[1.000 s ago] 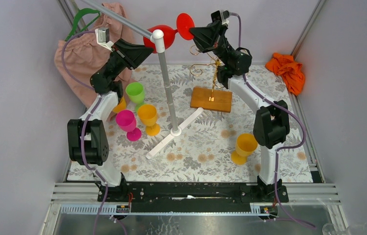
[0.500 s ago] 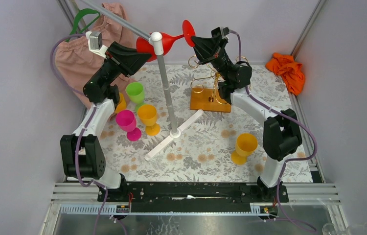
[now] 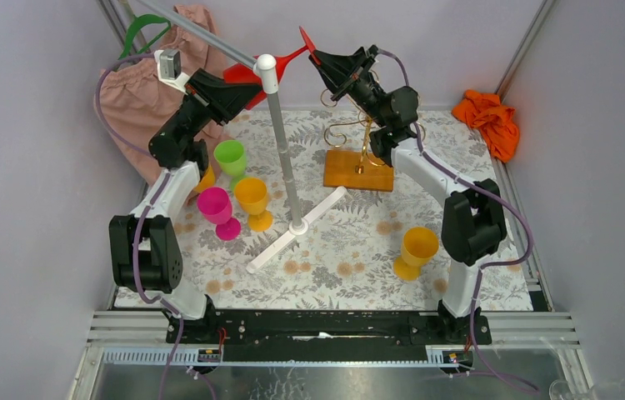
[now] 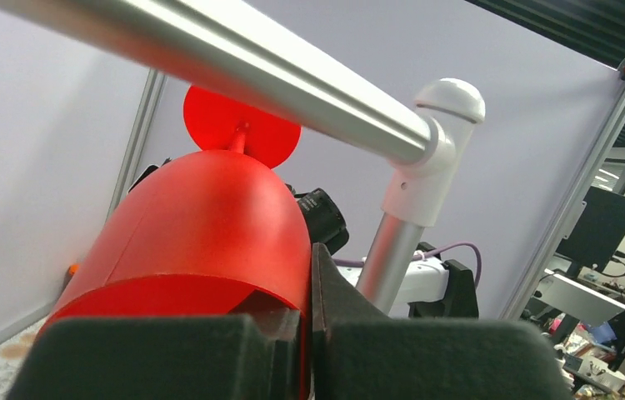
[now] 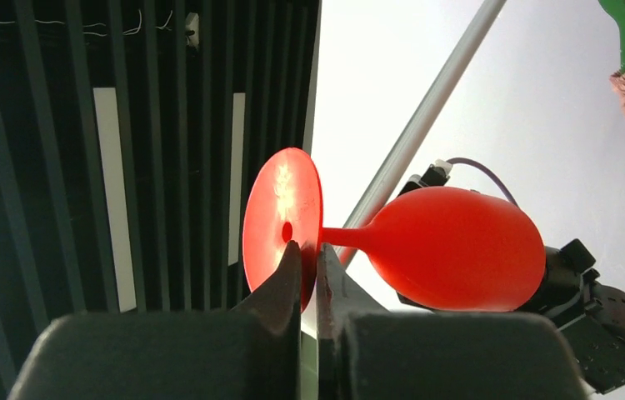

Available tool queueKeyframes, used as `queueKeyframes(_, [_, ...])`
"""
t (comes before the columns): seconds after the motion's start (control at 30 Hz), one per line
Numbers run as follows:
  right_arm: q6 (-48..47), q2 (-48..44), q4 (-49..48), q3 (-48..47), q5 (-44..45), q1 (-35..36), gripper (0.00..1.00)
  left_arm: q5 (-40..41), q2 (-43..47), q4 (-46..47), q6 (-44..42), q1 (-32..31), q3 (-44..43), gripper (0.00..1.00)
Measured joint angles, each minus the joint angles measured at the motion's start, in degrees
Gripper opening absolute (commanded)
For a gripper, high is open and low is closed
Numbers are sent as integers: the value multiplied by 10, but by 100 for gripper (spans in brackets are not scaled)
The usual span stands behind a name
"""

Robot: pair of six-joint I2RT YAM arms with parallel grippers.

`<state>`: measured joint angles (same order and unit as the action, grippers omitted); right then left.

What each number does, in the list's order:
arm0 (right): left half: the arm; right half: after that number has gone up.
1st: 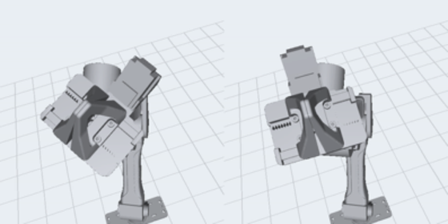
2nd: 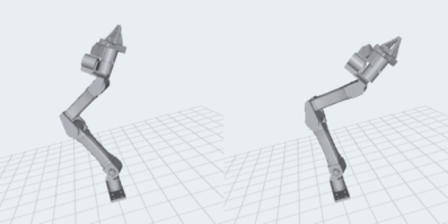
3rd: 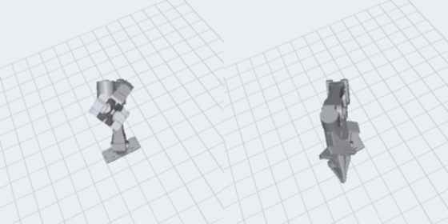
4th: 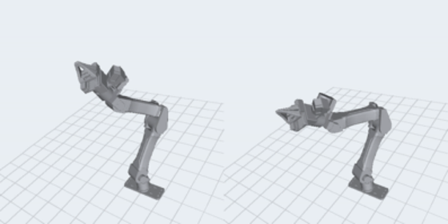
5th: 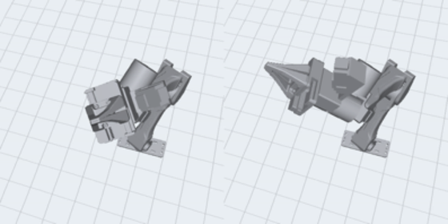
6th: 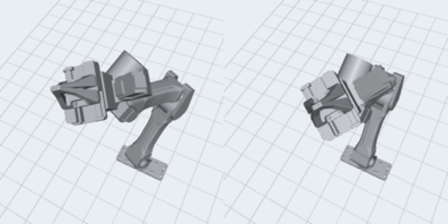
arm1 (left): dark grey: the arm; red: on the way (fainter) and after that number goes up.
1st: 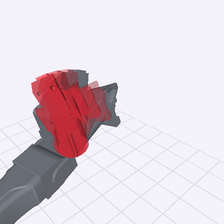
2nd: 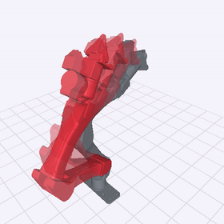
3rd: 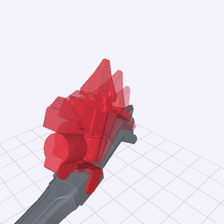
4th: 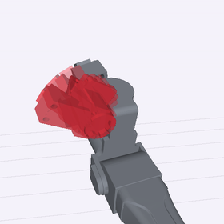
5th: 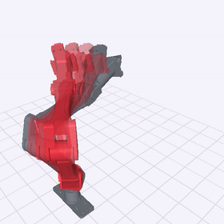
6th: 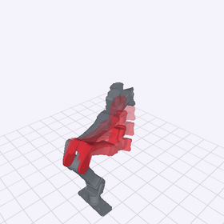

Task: Take the wine glass off the wine glass rack
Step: Place the wine glass at the center of the board.

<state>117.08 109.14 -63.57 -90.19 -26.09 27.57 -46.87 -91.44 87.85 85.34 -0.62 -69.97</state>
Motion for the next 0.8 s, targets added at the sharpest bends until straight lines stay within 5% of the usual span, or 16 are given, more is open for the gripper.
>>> queueKeyframes(0.37, [0, 40, 11, -73, -11, -2, 1, 34, -5, 3, 6, -2, -4, 0])
queueKeyframes(0.63, [0, 59, 19, -103, -21, -2, 36, 72, 2, 5, 26, -8, 23, 0])
queueKeyframes(0.8, [0, 66, 17, -116, -40, -2, 44, 82, 15, -2, 27, -9, 32, 0])
